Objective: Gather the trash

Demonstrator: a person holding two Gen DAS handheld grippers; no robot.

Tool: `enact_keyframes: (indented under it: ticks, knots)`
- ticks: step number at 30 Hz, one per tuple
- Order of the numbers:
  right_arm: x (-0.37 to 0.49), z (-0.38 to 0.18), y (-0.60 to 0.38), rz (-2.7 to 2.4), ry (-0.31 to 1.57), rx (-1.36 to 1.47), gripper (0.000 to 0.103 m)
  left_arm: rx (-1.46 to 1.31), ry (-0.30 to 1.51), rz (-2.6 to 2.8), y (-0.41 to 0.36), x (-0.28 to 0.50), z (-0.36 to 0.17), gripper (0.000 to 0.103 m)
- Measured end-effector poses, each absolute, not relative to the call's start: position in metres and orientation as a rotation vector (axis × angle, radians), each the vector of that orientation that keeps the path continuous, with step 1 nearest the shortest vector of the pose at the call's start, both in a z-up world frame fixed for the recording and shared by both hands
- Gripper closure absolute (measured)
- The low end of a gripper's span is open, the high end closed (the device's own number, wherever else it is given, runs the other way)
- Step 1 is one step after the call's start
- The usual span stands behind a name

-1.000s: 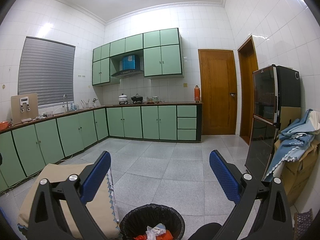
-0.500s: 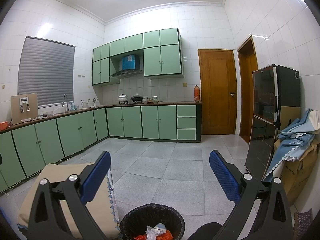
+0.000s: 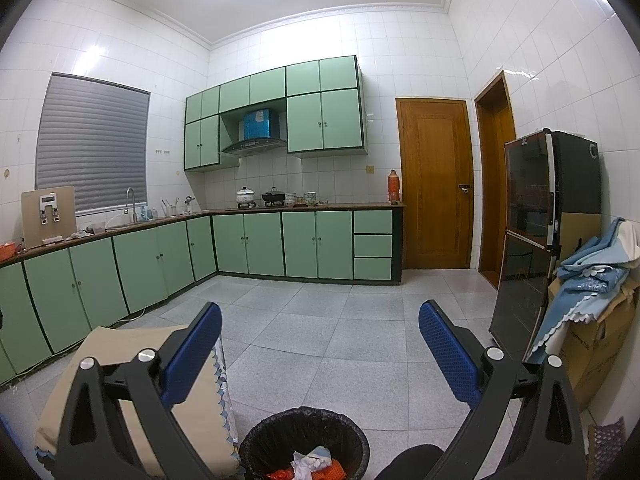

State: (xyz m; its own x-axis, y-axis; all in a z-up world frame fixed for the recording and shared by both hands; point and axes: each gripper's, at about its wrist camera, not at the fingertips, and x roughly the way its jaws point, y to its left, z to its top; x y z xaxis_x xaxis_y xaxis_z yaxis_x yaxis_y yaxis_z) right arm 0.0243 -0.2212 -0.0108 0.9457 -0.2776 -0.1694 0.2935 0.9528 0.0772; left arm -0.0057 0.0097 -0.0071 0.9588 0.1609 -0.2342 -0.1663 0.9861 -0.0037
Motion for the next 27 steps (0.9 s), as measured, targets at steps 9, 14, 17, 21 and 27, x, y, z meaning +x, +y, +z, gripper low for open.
enact_keyframes:
  ticks: [9, 14, 17, 21, 27]
  knots:
    - [0.0239, -0.0096, -0.2224, -0.29, 0.157, 0.098, 0.006, -0.022, 0.235, 0.165, 0.0082, -0.0078, -0.0109, 0.006]
    - [0.0246, -0.0091, -0.2229, -0.289, 0.158, 0.097, 0.006, -0.022, 0.234, 0.165, 0.0084, -0.0078, -0.0104, 0.006]
    - [0.0247, -0.0085, -0.2233, -0.289, 0.158, 0.097, 0.006, -0.021, 0.235, 0.164, 0.0084, -0.0076, -0.0101, 0.006]
    - [0.0245, -0.0088, -0.2238, -0.29, 0.159, 0.097, 0.006, -0.022, 0.234, 0.163, 0.0077, -0.0075, -0.0113, 0.006]
    - [0.0246, -0.0088, -0.2236, -0.289, 0.159, 0.096, 0.006, -0.02, 0.237, 0.16, 0.006, -0.0069, -0.012, 0.006]
